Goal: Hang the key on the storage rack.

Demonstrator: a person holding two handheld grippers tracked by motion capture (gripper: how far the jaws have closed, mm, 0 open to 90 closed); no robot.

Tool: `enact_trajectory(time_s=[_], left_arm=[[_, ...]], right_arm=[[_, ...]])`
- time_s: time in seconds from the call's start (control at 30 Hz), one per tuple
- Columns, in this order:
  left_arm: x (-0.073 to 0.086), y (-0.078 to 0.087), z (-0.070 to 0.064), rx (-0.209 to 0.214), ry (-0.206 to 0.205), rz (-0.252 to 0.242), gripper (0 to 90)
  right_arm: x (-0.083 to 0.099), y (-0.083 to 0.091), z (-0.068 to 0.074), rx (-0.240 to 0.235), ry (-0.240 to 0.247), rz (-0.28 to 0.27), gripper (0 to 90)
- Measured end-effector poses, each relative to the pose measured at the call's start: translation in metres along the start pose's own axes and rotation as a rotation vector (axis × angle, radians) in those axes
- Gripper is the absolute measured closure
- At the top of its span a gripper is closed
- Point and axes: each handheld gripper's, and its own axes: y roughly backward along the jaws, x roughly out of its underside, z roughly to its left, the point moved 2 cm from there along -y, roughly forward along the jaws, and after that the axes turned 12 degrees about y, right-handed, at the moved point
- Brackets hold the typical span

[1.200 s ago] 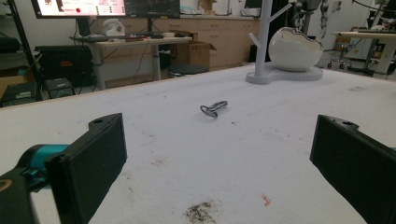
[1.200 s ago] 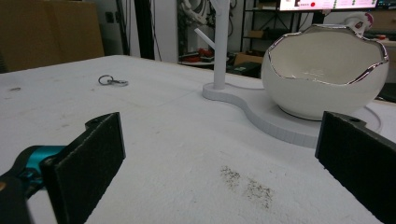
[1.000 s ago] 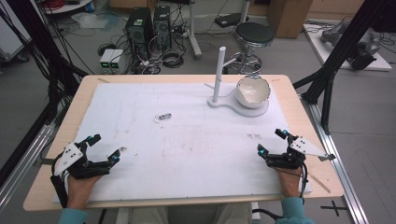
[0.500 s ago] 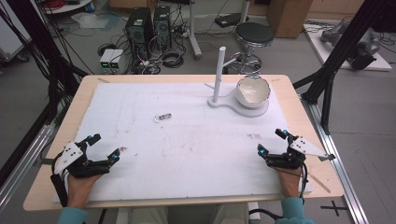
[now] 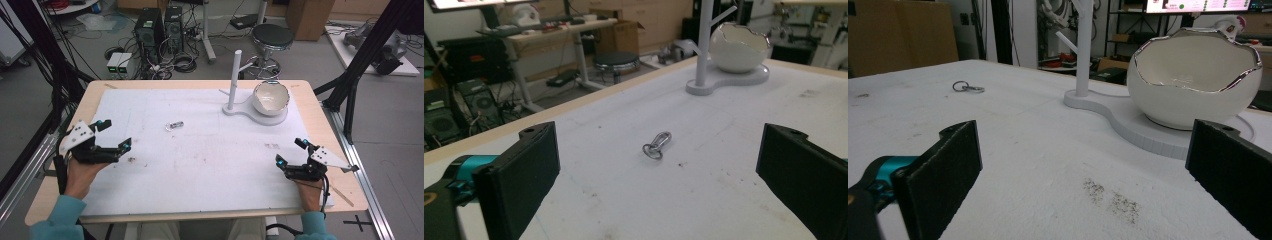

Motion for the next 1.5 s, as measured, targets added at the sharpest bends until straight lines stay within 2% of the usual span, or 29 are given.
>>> enact_trajectory(time_s=[0.03, 0.07, 0.1, 0.13, 0.17, 0.2, 0.23, 0.27, 0.3, 0.33, 0.37, 0.4, 0.43, 0.47, 0.5, 0.57, 0.6, 0.67, 0.7, 0.73, 0.97, 1.0, 1.03, 1.07, 1.1, 1.2, 1.23, 1.27, 1.5], left_arm=[[0.0, 0.0, 0.0, 0.0, 0.0, 0.0, 4.3], [-0.014, -0.009, 0.0, 0.019, -0.014, 0.04, 4.3], [-0.014, -0.009, 0.0, 0.019, -0.014, 0.04, 4.3], [-0.027, -0.018, 0.0, 0.047, -0.018, 0.078, 4.3], [-0.027, -0.018, 0.0, 0.047, -0.018, 0.078, 4.3], [-0.038, -0.028, -0.001, 0.064, -0.016, 0.104, 4.3], [-0.038, -0.028, -0.001, 0.064, -0.016, 0.104, 4.3], [-0.048, -0.039, -0.002, 0.078, -0.031, 0.139, 4.3], [-0.048, -0.039, -0.002, 0.078, -0.031, 0.139, 4.3], [-0.056, -0.05, -0.002, 0.089, -0.058, 0.184, 4.3], [-0.056, -0.05, -0.002, 0.089, -0.058, 0.184, 4.3], [-0.063, -0.061, -0.003, 0.098, -0.085, 0.232, 4.3], [-0.063, -0.061, -0.003, 0.098, -0.085, 0.232, 4.3], [-0.071, -0.072, -0.004, 0.106, -0.101, 0.27, 4.3], [-0.071, -0.072, -0.004, 0.106, -0.101, 0.27, 4.3], [-0.081, -0.089, -0.003, 0.105, -0.11, 0.316, 4.3], [-0.081, -0.089, -0.003, 0.105, -0.11, 0.316, 4.3], [-0.089, -0.105, -0.003, 0.113, -0.113, 0.374, 4.3], [-0.089, -0.105, -0.003, 0.113, -0.113, 0.374, 4.3], [-0.092, -0.115, -0.004, 0.126, -0.106, 0.408, 4.3], [-0.092, -0.142, -0.007, 0.131, -0.119, 0.485, 4.3], [-0.088, -0.151, -0.007, 0.125, -0.125, 0.519, 4.3], [-0.088, -0.151, -0.007, 0.125, -0.125, 0.519, 4.3], [-0.084, -0.159, -0.006, 0.124, -0.123, 0.551, 4.3], [-0.084, -0.159, -0.006, 0.124, -0.123, 0.551, 4.3], [-0.074, -0.174, -0.002, 0.122, -0.119, 0.606, 4.3], [-0.074, -0.174, -0.002, 0.122, -0.119, 0.606, 4.3], [-0.068, -0.18, 0.001, 0.11, -0.116, 0.636, 4.3], [-0.051, -0.195, 0.006, 0.094, -0.106, 0.715, 4.3]], right_arm=[[0.0, 0.0, 0.0, 0.0, 0.0, 0.0, 0.7], [0.0, 0.0, 0.0, 0.0, 0.001, 0.0, 0.7], [0.0, 0.0, 0.0, 0.0, -0.003, -0.002, 0.7], [0.0, 0.0, 0.0, 0.001, -0.001, 0.0, 0.7], [0.0, 0.0, 0.0, 0.001, -0.001, -0.001, 0.7], [0.0, 0.0, 0.0, 0.0, 0.0, 0.0, 0.7], [0.0, 0.0, 0.0, 0.001, -0.002, -0.001, 0.7], [0.0, 0.0, 0.0, 0.001, -0.003, 0.002, 0.7], [0.0, 0.0, 0.0, 0.001, -0.001, -0.001, 0.7], [0.0, 0.0, 0.0, 0.001, 0.0, 0.0, 0.7], [0.0, 0.0, 0.0, -0.001, -0.001, 0.002, 0.7], [0.0, 0.0, 0.0, -0.001, 0.0, 0.003, 0.7], [0.0, 0.0, 0.0, -0.001, 0.0, 0.003, 0.7], [0.0, 0.0, 0.0, 0.0, 0.001, 0.003, 0.7], [0.0, 0.0, 0.0, -0.001, 0.001, 0.003, 0.7], [0.0, 0.0, 0.0, 0.001, 0.005, 0.004, 0.7], [0.0, 0.0, 0.0, 0.001, 0.005, 0.004, 0.7], [0.0, 0.0, 0.0, 0.002, 0.006, 0.004, 0.7], [0.0, 0.0, 0.0, 0.002, 0.005, 0.005, 0.7], [0.0, 0.0, 0.0, 0.003, 0.007, 0.004, 0.7], [0.0, 0.0, 0.0, 0.004, 0.009, 0.003, 0.7], [0.0, 0.0, 0.0, 0.004, 0.008, 0.004, 0.7], [0.0, 0.0, 0.0, 0.004, 0.008, 0.004, 0.7], [0.0, 0.0, 0.0, 0.004, 0.008, 0.004, 0.7], [0.0, 0.0, 0.0, 0.004, 0.008, 0.004, 0.7], [0.0, 0.0, 0.001, 0.005, 0.009, 0.004, 0.7], [0.0, 0.0, 0.001, 0.005, 0.009, 0.004, 0.7], [0.0, 0.0, 0.0, 0.005, 0.01, 0.003, 0.7], [0.0, 0.0, 0.0, 0.005, 0.01, 0.003, 0.7]])
